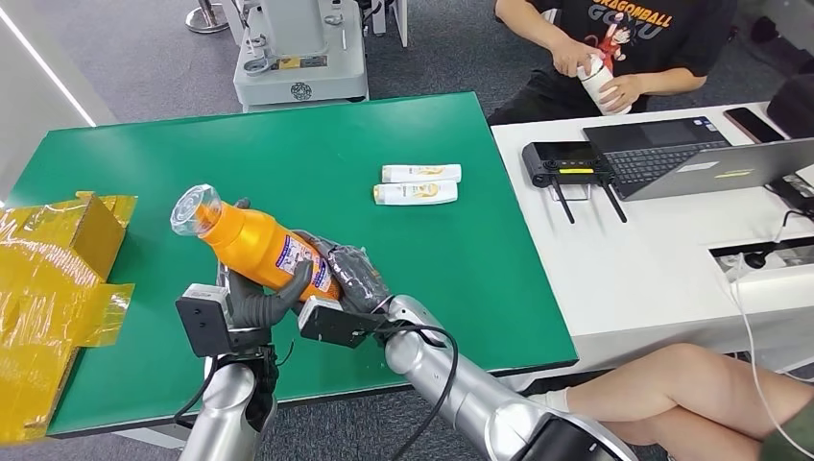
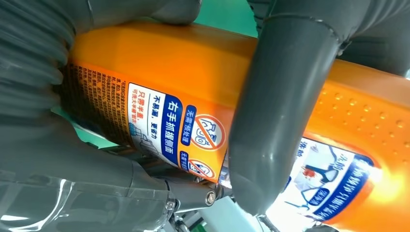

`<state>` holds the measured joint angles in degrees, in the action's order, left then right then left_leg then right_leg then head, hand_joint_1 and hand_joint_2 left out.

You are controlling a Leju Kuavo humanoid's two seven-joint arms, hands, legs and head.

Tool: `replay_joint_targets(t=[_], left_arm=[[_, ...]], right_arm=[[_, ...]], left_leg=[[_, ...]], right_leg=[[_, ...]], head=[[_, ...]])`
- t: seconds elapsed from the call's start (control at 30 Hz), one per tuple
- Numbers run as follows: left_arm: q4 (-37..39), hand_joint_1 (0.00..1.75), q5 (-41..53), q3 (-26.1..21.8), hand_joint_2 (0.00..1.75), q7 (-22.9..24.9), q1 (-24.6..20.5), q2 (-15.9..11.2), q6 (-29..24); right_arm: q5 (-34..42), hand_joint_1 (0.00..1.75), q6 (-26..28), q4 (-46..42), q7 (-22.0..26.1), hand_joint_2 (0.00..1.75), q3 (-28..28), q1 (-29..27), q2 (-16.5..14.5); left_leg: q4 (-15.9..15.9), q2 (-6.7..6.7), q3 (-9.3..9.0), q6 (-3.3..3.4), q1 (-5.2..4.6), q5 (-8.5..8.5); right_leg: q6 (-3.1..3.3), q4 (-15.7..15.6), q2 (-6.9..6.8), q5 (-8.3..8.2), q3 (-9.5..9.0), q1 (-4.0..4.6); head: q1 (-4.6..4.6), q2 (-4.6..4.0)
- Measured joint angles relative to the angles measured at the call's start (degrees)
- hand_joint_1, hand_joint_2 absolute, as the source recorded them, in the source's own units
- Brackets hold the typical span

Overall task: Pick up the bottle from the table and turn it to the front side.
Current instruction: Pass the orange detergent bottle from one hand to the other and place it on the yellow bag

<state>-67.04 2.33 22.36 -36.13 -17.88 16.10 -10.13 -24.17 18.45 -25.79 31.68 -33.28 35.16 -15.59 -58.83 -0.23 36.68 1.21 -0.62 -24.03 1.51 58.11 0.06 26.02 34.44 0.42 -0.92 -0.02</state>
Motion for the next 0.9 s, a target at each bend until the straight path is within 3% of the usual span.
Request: replay_joint_targets(t=[0.73,0.77,0.87,0.9], left_arm=[[-0.2,1.75,-0.4,-0.3,1.75,0.1,-0.4,0.3,1.1],[-0.2,1.75,-0.3,-0.3,1.75,0.1,-0.4,0.3,1.2],[-0.2,1.75,-0.2,-0.3,1.75,0.0,-0.5,0.3,1.5],[-0.2,1.75,-0.1,-0.3,1.75,0.0,-0.5,0.3,1.6]], right_arm=[[0.0,1.75,2.7,-0.4,-0.7,1.75,-0.2,-0.3,-0.4],[-0.1,1.44,2.8,-0.4,-0.8,1.75,-0.2,-0.3,-0.4],[-0.2,0.14,3.3,-0.5,-0.9,1.75,-0.2,-0.4,-0.4],[-0.3,0.0,3.5,-0.5,-0.9,1.75,-0.2,-0.5,-0.4]], left_leg=[[0.0,0.0,0.0,0.0,0.0,0.0],[0.0,0.0,0.0,0.0,0.0,0.0],[0.0,0.0,0.0,0.0,0.0,0.0],[0.0,0.0,0.0,0.0,0.0,0.0]], right_leg=[[0.0,0.0,0.0,0.0,0.0,0.0],[0.0,0.0,0.0,0.0,0.01,0.0],[0.0,0.0,0.0,0.0,0.01,0.0],[0.0,0.0,0.0,0.0,0.01,0.0]], head=[[-0.01,0.0],[0.0,0.0],[-0.01,0.0],[-0.01,0.0]])
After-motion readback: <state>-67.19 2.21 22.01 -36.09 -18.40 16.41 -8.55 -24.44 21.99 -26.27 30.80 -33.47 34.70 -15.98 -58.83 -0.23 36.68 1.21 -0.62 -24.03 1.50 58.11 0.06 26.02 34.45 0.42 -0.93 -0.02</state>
